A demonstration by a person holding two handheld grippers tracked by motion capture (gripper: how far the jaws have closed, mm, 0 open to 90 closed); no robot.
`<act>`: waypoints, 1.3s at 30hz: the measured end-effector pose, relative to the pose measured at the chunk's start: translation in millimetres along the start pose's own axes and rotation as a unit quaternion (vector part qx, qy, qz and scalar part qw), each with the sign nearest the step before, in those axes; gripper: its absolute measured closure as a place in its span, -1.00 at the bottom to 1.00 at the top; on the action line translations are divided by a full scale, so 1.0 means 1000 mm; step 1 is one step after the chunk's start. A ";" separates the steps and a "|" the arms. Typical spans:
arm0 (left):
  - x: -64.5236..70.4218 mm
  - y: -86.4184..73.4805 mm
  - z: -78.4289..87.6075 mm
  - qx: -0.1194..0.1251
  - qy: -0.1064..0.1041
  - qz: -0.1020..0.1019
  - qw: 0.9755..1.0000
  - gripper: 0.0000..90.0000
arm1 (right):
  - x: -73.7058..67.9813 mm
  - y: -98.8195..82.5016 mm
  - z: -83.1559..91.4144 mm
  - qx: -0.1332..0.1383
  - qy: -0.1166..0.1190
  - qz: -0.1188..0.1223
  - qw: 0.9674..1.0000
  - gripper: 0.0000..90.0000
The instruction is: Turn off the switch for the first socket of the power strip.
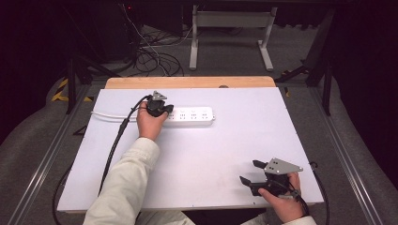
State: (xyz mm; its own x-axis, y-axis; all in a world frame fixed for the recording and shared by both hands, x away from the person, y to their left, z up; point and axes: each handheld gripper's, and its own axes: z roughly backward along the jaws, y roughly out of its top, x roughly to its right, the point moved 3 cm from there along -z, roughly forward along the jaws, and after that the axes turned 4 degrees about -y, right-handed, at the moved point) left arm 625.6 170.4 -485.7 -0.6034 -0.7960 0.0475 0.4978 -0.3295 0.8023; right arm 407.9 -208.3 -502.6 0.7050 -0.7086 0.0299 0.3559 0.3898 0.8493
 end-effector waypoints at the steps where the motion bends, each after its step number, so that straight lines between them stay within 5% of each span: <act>1: 0.000 0.000 0.000 0.000 -0.001 0.001 1.000 1.00 | 0.000 0.000 0.000 0.000 0.000 0.000 1.000 -0.51; 39: 0.004 -0.002 -0.003 -0.007 0.011 -0.010 1.000 1.00 | -0.002 0.000 0.001 0.000 0.002 0.003 1.000 -0.51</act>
State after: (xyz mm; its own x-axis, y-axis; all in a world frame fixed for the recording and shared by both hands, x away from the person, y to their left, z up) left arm 623.8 166.8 -488.9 -0.5990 -0.8006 0.0186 0.4946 -0.3516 0.7948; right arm 406.1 -207.9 -502.1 0.7098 -0.7036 0.0328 0.3516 0.3944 0.8490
